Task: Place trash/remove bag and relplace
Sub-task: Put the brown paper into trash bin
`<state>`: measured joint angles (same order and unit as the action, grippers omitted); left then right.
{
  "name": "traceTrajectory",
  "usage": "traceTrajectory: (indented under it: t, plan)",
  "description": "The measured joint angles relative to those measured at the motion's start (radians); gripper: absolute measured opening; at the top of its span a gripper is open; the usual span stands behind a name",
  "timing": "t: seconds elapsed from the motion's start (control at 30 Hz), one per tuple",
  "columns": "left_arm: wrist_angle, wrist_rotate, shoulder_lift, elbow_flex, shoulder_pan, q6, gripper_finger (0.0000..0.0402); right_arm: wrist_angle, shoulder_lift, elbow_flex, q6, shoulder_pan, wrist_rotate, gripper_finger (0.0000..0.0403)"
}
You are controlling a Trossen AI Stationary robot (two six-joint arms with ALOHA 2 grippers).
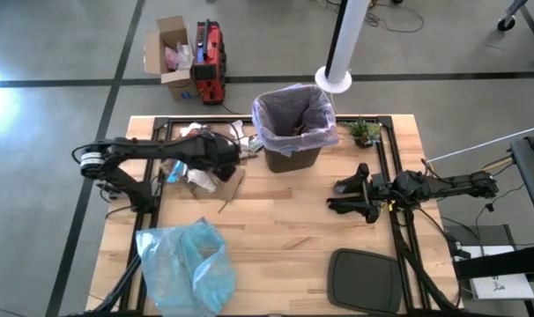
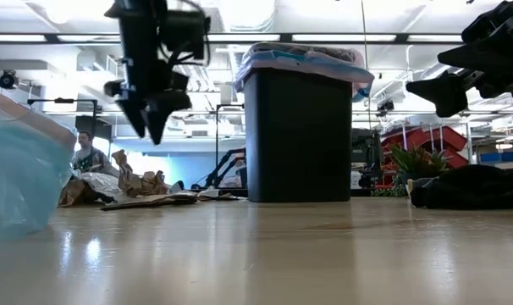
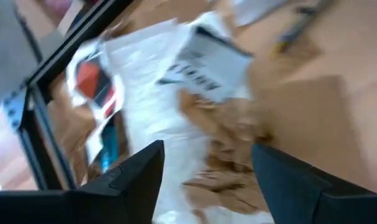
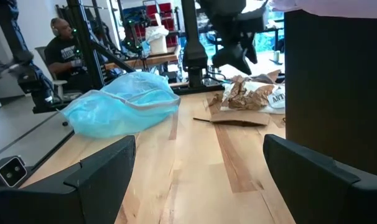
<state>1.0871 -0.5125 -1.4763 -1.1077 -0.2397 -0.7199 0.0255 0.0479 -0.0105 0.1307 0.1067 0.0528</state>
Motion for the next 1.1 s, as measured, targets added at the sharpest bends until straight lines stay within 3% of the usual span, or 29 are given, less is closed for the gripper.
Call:
traceTrajectory:
  t: [0.27, 0.43, 0.63, 0.93, 1.03, 1.1]
  plan:
    - [-0.012, 0.003, 0.055, 0.080, -0.261, 0.028, 0.0213, 0.000, 0.000, 0.000, 0.000, 0.000, 0.000, 0.0339]
    - [-0.087, 0.011, 0.024, 0.074, -0.472, 0.179, 0.0206, 0.000, 0.000, 0.000, 0.000, 0.000, 0.000, 0.0339]
    - [-0.135, 0.108, -0.042, 0.072, -0.638, 0.367, 0.0181, 0.000, 0.000, 0.000, 0.000, 0.000, 0.000, 0.0339]
    - [-0.205, 0.091, -0.188, 0.073, -0.732, 0.483, 0.0118, 0.000, 0.000, 0.000, 0.000, 0.000, 0.000, 0.0339]
    - [-0.212, 0.231, -0.237, 0.077, -0.718, 0.474, 0.0093, 0.000, 0.000, 0.000, 0.000, 0.000, 0.000, 0.0339]
    - [-0.224, 0.271, -0.255, 0.080, -0.692, 0.460, 0.0079, 0.000, 0.000, 0.000, 0.000, 0.000, 0.000, 0.0339]
